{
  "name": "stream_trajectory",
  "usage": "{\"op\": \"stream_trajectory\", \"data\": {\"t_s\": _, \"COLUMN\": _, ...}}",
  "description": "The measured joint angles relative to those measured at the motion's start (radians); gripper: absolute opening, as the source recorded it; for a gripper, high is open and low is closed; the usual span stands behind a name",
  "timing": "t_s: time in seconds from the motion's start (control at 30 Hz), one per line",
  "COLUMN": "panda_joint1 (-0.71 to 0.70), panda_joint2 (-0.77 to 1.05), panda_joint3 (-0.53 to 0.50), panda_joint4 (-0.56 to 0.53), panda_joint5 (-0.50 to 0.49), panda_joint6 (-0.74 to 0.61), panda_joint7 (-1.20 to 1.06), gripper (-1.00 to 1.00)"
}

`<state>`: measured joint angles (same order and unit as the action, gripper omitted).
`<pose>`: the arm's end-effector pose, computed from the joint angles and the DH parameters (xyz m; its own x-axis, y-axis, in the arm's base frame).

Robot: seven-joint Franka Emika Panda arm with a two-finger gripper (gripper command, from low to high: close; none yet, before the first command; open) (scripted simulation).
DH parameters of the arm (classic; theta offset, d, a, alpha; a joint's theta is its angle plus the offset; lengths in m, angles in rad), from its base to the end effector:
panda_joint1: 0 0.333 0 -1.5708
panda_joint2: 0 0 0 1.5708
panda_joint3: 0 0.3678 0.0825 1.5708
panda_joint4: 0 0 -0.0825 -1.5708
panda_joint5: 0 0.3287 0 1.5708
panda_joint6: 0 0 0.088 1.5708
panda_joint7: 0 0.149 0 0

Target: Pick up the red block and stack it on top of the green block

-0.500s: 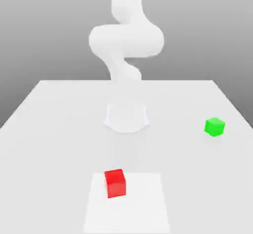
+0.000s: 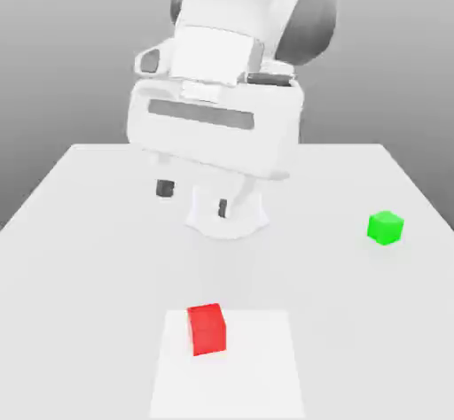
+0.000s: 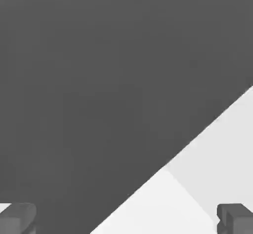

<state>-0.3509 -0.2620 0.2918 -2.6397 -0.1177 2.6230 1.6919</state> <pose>0.3931 -0.0215 0.4017 -0.0997 -0.9870 0.1264 -0.9691 0.0676 -0.2372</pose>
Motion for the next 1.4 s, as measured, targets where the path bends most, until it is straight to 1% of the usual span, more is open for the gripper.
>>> {"op": "stream_trajectory", "data": {"t_s": 0.17, "panda_joint1": -0.038, "panda_joint2": 0.139, "panda_joint3": 0.014, "panda_joint4": -0.097, "panda_joint5": 0.026, "panda_joint6": 0.094, "panda_joint7": 0.208, "gripper": 0.0}}
{"op": "stream_trajectory", "data": {"t_s": 0.27, "panda_joint1": -0.037, "panda_joint2": 0.211, "panda_joint3": 0.013, "panda_joint4": -0.155, "panda_joint5": 0.096, "panda_joint6": 0.151, "panda_joint7": 0.295, "gripper": 0.0}}
{"op": "stream_trajectory", "data": {"t_s": 0.3, "panda_joint1": -0.036, "panda_joint2": 0.229, "panda_joint3": 0.013, "panda_joint4": -0.166, "panda_joint5": 0.114, "panda_joint6": 0.166, "panda_joint7": 0.312, "gripper": 0.0}}
{"op": "stream_trajectory", "data": {"t_s": 0.37, "panda_joint1": -0.037, "panda_joint2": 0.26, "panda_joint3": 0.013, "panda_joint4": -0.168, "panda_joint5": 0.113, "panda_joint6": 0.192, "panda_joint7": 0.336, "gripper": 0.0}}
{"op": "stream_trajectory", "data": {"t_s": 0.57, "panda_joint1": -0.029, "panda_joint2": 0.354, "panda_joint3": -0.018, "panda_joint4": -0.15, "panda_joint5": 0.026, "panda_joint6": 0.269, "panda_joint7": 0.41, "gripper": 0.0}}
{"op": "stream_trajectory", "data": {"t_s": 0.67, "panda_joint1": -0.01, "panda_joint2": 0.408, "panda_joint3": -0.052, "panda_joint4": -0.143, "panda_joint5": -0.037, "panda_joint6": 0.312, "panda_joint7": 0.456, "gripper": 0.0}}
{"op": "stream_trajectory", "data": {"t_s": 0.8, "panda_joint1": 0.048, "panda_joint2": 0.483, "panda_joint3": -0.13, "panda_joint4": -0.137, "panda_joint5": -0.114, "panda_joint6": 0.372, "panda_joint7": 0.509, "gripper": 0.0}}
{"op": "stream_trajectory", "data": {"t_s": 0.83, "panda_joint1": 0.058, "panda_joint2": 0.498, "panda_joint3": -0.144, "panda_joint4": -0.136, "panda_joint5": -0.134, "panda_joint6": 0.384, "panda_joint7": 0.522, "gripper": -1.0}}
{"op": "stream_trajectory", "data": {"t_s": 1.07, "panda_joint1": 0.061, "panda_joint2": 0.5, "panda_joint3": -0.148, "panda_joint4": -0.136, "panda_joint5": -0.136, "panda_joint6": 0.389, "panda_joint7": 0.525, "gripper": -1.0}}
{"op": "stream_trajectory", "data": {"t_s": 1.2, "panda_joint1": 0.019, "panda_joint2": 0.436, "panda_joint3": -0.087, "panda_joint4": -0.14, "panda_joint5": -0.063, "panda_joint6": 0.338, "panda_joint7": 0.474, "gripper": -1.0}}
{"op": "stream_trajectory", "data": {"t_s": 1.4, "panda_joint1": -0.008, "panda_joint2": 0.331, "panda_joint3": -0.029, "panda_joint4": -0.155, "panda_joint5": 0.057, "panda_joint6": 0.253, "panda_joint7": 0.387, "gripper": -1.0}}
